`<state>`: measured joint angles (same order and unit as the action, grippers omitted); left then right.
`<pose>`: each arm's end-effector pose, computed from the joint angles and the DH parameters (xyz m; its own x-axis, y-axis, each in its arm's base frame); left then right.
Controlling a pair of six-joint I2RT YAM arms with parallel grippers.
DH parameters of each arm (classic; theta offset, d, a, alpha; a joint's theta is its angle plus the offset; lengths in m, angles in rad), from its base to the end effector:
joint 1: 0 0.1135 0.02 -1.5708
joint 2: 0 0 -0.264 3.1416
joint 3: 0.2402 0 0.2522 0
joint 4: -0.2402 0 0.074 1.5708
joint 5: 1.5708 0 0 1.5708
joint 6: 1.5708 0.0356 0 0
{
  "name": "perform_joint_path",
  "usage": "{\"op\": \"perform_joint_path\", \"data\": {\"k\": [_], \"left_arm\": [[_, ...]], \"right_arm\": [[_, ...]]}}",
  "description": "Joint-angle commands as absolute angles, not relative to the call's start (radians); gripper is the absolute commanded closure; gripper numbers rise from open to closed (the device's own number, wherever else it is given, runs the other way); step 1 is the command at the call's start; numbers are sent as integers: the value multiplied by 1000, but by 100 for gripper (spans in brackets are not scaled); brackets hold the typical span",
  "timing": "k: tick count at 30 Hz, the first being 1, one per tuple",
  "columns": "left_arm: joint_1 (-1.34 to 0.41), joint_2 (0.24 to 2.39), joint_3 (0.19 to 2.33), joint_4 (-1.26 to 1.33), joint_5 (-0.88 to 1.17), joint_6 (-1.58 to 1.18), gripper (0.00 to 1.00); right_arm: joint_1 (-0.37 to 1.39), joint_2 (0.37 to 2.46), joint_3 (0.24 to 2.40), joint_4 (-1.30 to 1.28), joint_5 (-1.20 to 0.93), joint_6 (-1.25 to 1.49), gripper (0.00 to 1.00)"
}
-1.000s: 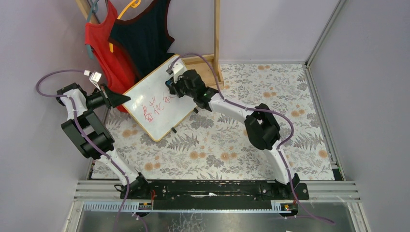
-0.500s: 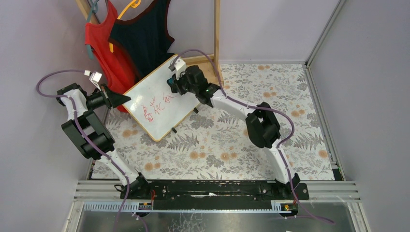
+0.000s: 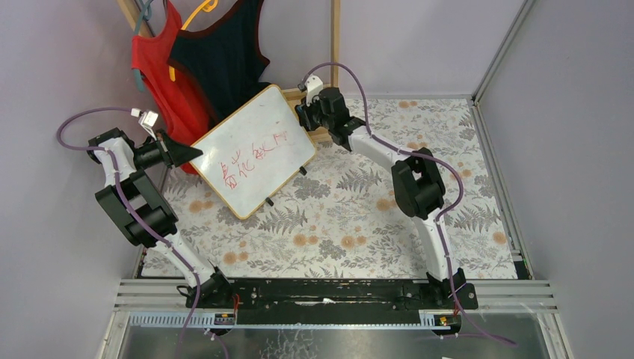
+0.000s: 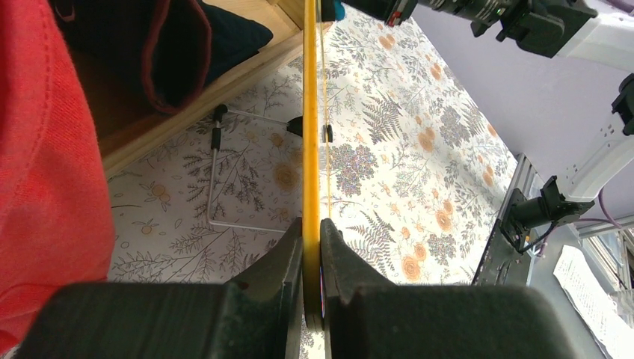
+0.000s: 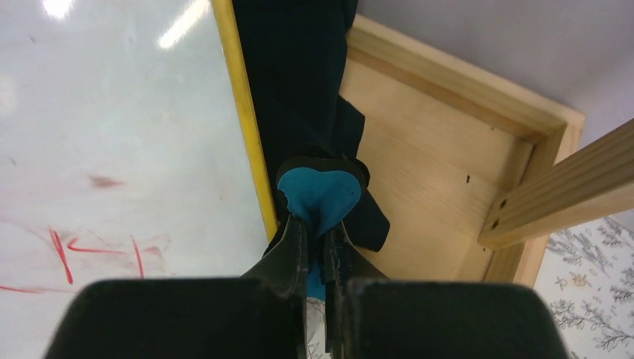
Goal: Erase the whiteboard
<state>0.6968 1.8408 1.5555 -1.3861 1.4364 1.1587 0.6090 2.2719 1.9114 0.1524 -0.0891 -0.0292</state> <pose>0.2791 0.1876 0.2782 -0.4543 -0.2201 -0.8632 0.6341 0.6006 -0.4869 0.4475 0.3159 0.2623 -0.1507 -0.1405 -0.9785 -0.6459 0.7634 -0.0102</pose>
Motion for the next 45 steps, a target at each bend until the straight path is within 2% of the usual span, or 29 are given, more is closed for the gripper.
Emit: {"op": "perform_joint_path", "data": {"k": [1,8,18,23,36,45], "left_arm": [[689,1827,1544,-1358,1360,1189,100],[688,1821,1545,-1356,1355,1187,100],[689,1824,1543,-1356,1360,1186,100],[688,1826,1539,-1356,1361,1190,100],[689,1824,1540,-1357,1359,1190,100],[687,1830,1541,-1356,1360,1190,100]], "right_arm": [[640,2257,1856,214,-81,-13,100],[684,2217,1788,259,-7,-18,100],[707,2069,1592,410,255,-30,100],[707,2051,1586,401,141,-29,100],[723,2200,1837,251,-67,38,100],[799,2199,1794,259,-113,69,100]]}}
